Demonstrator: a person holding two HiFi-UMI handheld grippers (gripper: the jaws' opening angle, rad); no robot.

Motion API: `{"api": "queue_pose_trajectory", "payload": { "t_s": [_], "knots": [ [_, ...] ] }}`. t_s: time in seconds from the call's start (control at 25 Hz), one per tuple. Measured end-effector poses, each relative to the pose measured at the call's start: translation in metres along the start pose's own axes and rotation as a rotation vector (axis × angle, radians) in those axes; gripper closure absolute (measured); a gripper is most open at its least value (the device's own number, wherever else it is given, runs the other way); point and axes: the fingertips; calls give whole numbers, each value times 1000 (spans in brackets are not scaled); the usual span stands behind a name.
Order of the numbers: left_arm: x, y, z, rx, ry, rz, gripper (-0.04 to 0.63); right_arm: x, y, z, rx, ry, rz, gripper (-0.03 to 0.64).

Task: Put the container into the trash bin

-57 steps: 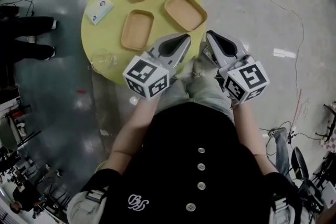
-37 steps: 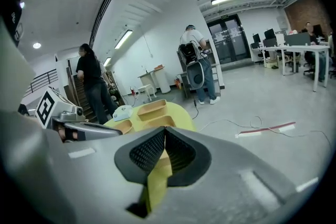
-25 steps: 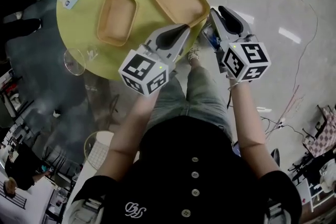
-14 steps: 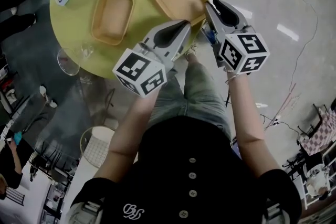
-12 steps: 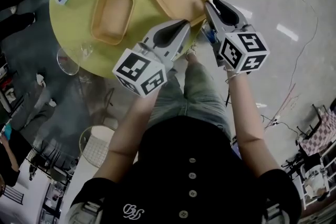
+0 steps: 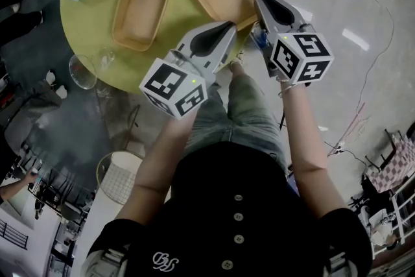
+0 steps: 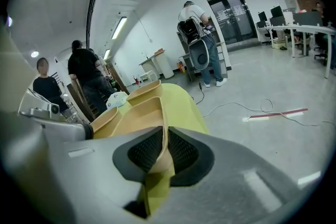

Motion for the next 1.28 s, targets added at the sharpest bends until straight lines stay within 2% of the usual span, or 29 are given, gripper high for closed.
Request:
{"api": "queue_pose_trajectory", "payload": {
  "t_s": [0.2,0.36,0.68,0.8,1.04,1.28],
  "knots": [
    [-1,-1,-1,0,1,3,578,1,0,0,2,-5,-23,592],
    [-6,0,-2,-3,-5,9,578,-2,2,-7,-3,5,4,594],
    [-22,4,-9,13,-39,53,578,-2,14,-38,-77,-5,23,594],
    [-30,9,-10,23,-71,93,578,-1,20,-55,-122,-10,55,594],
    [-52,18,-8,45,-150,175,578,-6,23,-100,-217,-81,78,594],
    [-80,14,-3,60,-232,247,578,-21,13,-157,-316,-193,110,594]
  ]
}}
Point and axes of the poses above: the fingertips, and each gripper's own axes: z forward along the fingers, x to its left, y out of its top, and after that the axes turned 3 degrees about -x, right-handed
